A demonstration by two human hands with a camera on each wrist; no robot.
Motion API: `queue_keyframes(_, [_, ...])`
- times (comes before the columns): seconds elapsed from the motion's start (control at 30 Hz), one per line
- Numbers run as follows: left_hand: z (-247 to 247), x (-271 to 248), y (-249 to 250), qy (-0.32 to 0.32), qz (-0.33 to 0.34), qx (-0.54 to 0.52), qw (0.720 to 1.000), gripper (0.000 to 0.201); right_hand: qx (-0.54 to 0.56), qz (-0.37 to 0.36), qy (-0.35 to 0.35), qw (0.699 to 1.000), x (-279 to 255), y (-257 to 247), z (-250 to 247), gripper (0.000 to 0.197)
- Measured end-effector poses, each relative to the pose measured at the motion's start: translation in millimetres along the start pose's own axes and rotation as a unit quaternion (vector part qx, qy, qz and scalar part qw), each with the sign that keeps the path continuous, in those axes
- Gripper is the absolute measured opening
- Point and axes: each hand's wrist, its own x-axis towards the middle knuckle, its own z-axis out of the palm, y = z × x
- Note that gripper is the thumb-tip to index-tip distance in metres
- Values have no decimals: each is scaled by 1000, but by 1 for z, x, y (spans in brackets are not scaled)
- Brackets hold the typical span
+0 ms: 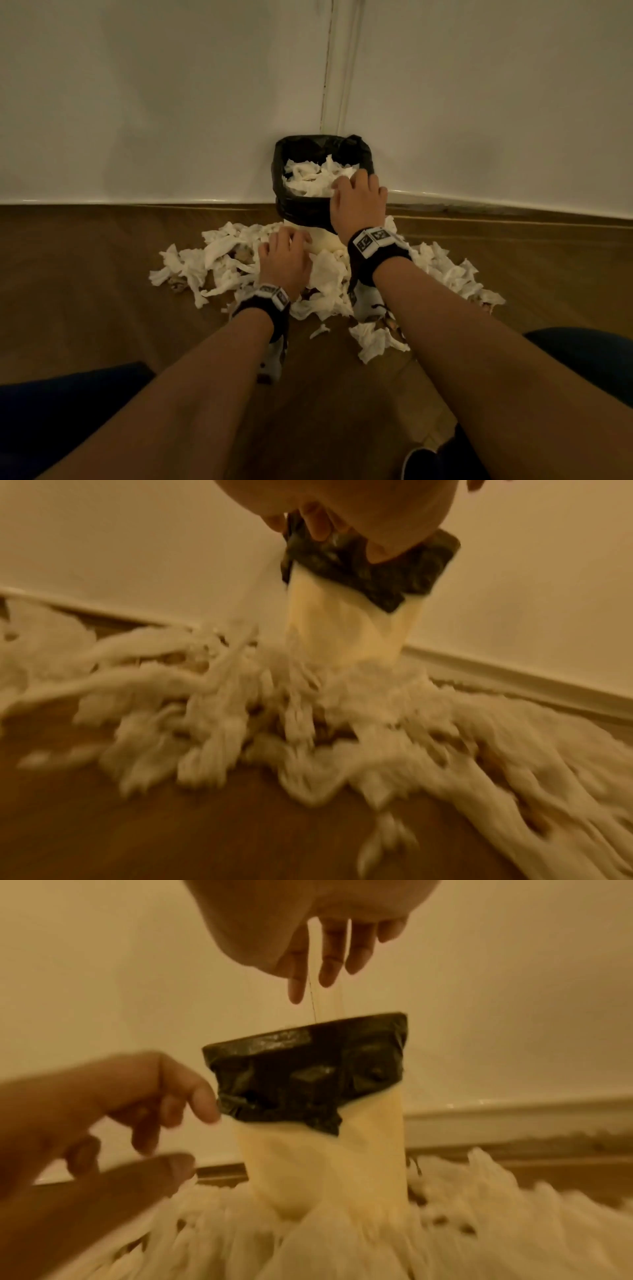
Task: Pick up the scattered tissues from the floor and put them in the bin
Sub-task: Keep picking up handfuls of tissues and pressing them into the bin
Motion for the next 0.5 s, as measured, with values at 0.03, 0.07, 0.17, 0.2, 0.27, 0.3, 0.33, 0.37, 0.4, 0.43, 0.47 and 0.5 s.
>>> queue_keyframes(0.03, [7,-14,3,-36,2,-5,999,30,18,1,-7,1000,-12,2,1,29])
queue_keyframes(0.07, [15,-27,5,-82,10,-13,996,28,37,5,-21,999,-24,7,4,28])
queue_keyframes(0.17, [38,-57,10,-215,39,-24,976,27,68,43,-105,991,-61,30,17,26])
queue_keyframes(0.2, [44,-64,11,-242,39,-19,969,30,71,62,-136,986,-72,38,21,26])
queue_keyframes(0.27, [53,-74,12,-277,26,-4,960,40,78,103,-180,975,-94,53,28,25])
queue_keyframes(0.3, [56,-77,12,-292,17,2,956,46,84,124,-192,970,-104,60,31,25])
queue_keyframes(0.33, [59,-80,12,-305,9,8,952,52,92,142,-200,965,-113,65,34,24])
queue_keyframes(0.37, [62,-81,12,-312,1,13,950,57,97,154,-204,962,-122,70,37,24])
queue_keyframes(0.4, [66,-83,11,-319,-6,16,948,61,99,162,-209,959,-129,74,40,25])
queue_keyframes(0.43, [69,-84,11,-327,-14,18,945,65,101,168,-214,957,-137,77,42,26])
queue_keyframes(0.47, [72,-85,11,-338,-23,15,941,68,101,171,-222,955,-144,80,45,27])
queue_keyframes(0.5, [76,-87,12,-347,-34,9,937,69,97,171,-230,953,-151,82,48,27])
